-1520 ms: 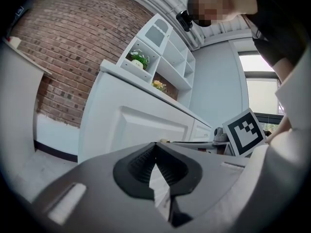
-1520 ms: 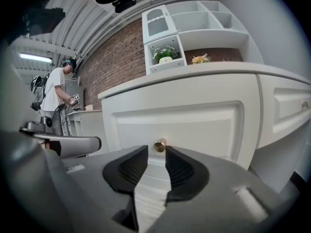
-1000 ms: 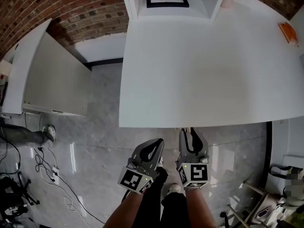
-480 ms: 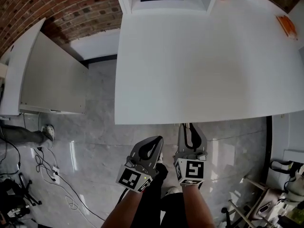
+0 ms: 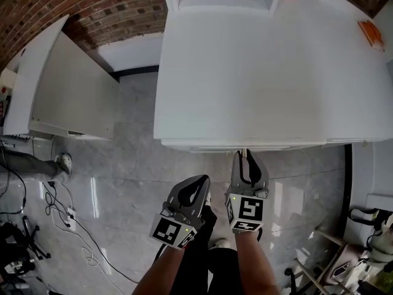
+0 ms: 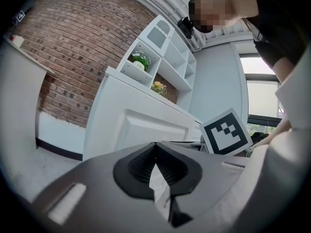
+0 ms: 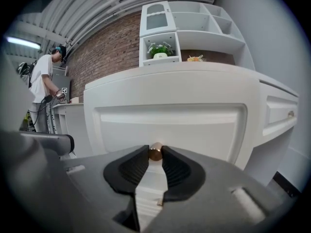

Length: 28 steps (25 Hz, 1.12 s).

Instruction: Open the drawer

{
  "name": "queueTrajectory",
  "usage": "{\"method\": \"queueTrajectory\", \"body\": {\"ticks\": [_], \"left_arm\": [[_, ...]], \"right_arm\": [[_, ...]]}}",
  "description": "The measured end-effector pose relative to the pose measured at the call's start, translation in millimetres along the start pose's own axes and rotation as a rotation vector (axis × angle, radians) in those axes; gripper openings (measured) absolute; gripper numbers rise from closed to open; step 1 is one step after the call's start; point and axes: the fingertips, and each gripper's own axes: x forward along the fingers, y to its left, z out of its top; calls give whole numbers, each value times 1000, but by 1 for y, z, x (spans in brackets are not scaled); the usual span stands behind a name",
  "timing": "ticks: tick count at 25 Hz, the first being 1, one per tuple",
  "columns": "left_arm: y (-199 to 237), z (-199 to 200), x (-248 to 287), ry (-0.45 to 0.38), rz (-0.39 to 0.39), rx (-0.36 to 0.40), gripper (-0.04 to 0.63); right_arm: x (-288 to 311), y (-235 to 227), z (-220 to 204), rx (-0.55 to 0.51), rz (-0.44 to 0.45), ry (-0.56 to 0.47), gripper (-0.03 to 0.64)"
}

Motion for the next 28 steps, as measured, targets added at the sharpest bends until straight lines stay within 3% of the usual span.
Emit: {"method": "queueTrajectory", "body": {"ticks": [28], "left_arm": [[-41,-9,-48,-29,22,25,3]], "right_arm": [[-73,16,-26,-16,29,8,84]]}}
